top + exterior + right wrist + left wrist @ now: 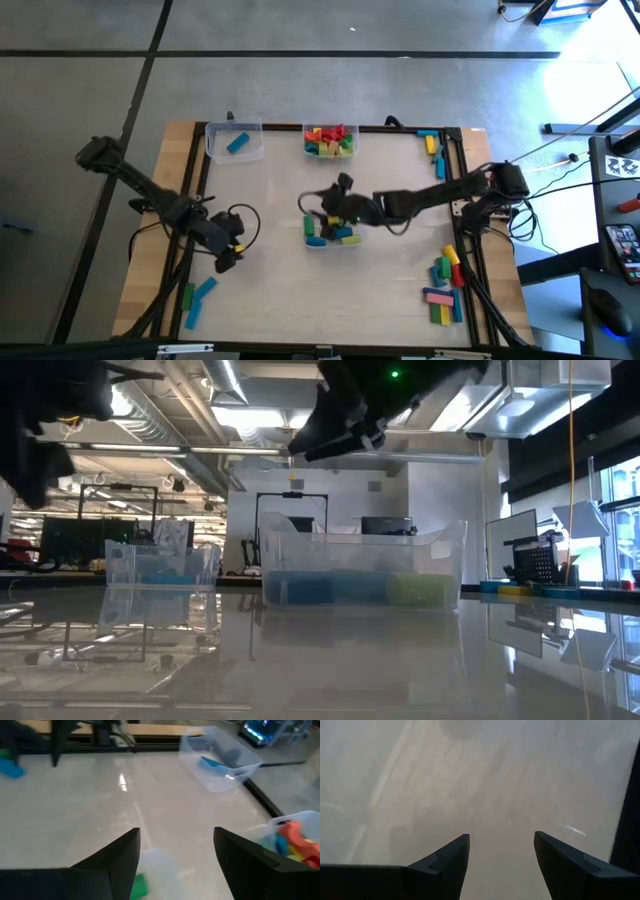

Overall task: Sort blocks by size
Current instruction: Put the blue rectangular block into the top left transparent bin

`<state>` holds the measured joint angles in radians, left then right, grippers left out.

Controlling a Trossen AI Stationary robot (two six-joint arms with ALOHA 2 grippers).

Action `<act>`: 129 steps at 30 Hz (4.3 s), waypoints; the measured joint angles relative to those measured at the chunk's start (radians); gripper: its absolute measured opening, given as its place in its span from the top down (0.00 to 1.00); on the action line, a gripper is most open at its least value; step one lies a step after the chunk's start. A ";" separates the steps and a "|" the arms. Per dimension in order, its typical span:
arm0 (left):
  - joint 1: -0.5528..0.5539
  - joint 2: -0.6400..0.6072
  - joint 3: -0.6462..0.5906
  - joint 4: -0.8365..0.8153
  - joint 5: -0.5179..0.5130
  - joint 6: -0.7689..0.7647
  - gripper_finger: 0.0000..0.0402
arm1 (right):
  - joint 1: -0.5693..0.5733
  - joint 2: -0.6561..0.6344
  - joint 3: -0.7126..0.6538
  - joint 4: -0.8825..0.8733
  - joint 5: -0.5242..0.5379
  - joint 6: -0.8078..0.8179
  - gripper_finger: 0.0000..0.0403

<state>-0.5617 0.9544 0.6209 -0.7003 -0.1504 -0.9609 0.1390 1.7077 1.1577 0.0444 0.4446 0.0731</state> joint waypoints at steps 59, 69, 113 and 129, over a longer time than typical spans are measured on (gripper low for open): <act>-0.396 0.511 0.060 0.006 0.222 -0.654 0.59 | 0.116 0.098 -0.054 0.080 0.060 0.102 0.38; -0.351 0.492 0.061 0.004 0.232 -0.513 0.76 | 0.116 0.098 -0.054 0.080 0.060 0.103 0.38; 0.491 0.014 0.087 -0.038 -0.576 0.357 0.71 | 0.116 0.127 -0.055 0.086 0.060 0.132 0.38; 0.983 0.015 0.087 0.239 -0.579 0.747 0.70 | 0.117 0.145 -0.053 0.120 0.060 0.128 0.38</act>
<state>0.4216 0.9693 0.7078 -0.4615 -0.7296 -0.2142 0.2556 1.8526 1.1046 0.1644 0.5045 0.2014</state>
